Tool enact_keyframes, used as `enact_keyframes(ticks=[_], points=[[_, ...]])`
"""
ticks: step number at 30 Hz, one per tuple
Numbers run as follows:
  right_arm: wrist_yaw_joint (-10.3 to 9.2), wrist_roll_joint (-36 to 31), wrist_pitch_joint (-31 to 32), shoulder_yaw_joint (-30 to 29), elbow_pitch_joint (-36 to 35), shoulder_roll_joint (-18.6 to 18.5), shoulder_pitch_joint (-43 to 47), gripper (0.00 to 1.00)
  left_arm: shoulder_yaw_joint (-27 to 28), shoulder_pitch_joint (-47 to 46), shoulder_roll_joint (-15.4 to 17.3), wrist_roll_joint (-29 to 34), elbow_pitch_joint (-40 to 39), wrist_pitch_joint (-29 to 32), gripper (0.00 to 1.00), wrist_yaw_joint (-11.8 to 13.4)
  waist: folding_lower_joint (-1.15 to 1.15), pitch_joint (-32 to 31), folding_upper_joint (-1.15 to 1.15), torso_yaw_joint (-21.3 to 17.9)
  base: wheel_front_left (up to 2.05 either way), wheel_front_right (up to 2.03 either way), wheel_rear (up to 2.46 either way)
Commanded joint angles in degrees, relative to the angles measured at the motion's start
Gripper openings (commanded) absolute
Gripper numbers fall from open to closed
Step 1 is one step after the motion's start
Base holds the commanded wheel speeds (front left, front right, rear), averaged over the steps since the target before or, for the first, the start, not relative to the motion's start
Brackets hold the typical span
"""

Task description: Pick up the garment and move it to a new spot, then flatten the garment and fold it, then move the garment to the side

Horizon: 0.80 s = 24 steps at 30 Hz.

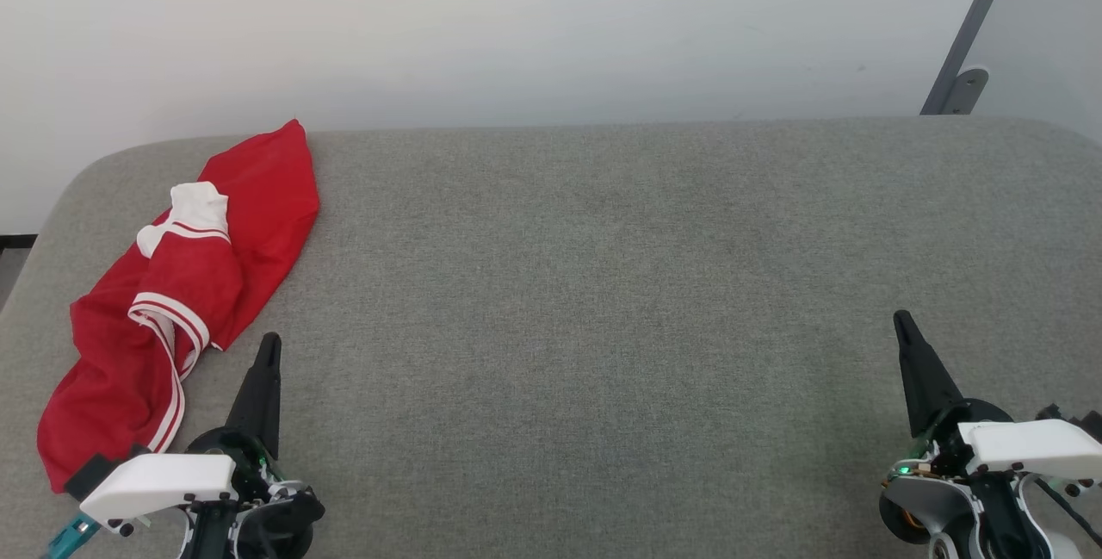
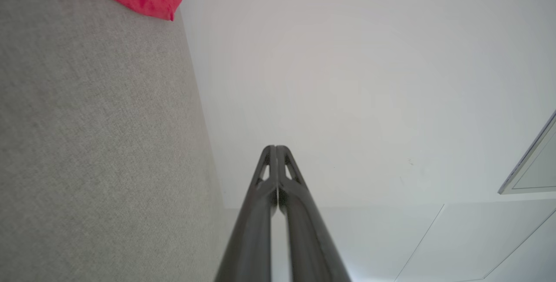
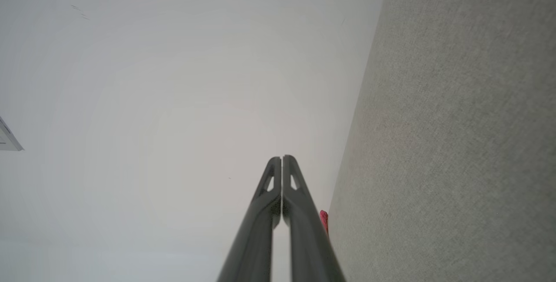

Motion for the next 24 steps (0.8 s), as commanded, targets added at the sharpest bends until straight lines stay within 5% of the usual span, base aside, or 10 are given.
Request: enact_keyframes(ticks=[1, 4, 5, 24], points=[[0.02, 0.2, 0.0, 0.0, 0.1, 0.1, -0.2, 0.00, 0.0, -0.8, 0.1, 0.1, -0.1, 0.0, 0.00, 0.1, 0.00, 0.0, 0.00, 0.0, 0.00, 0.00, 0.00], [0.02, 0.2, 0.0, 0.0, 0.1, 0.1, -0.2, 0.00, 0.0, -0.8, 0.1, 0.1, -0.1, 0.0, 0.00, 0.1, 0.00, 0.0, 0.00, 0.0, 0.00, 0.00, 0.00], [0.02, 0.2, 0.0, 0.0, 0.1, 0.1, -0.2, 1.00, 0.0, -0.8, 0.1, 0.1, -0.1, 0.0, 1.00, 0.1, 0.00, 0.0, 0.00, 0.0, 0.00, 0.00, 0.00], [0.00, -5.5, -3.5, 2.6, 3.4, -2.7, -3.7, 1.00, -1.1, -1.0, 2.0, 8.4, 2.0, -4.3, 1.00, 0.0, 0.00, 0.1, 0.00, 0.1, 0.00, 0.00, 0.00]])
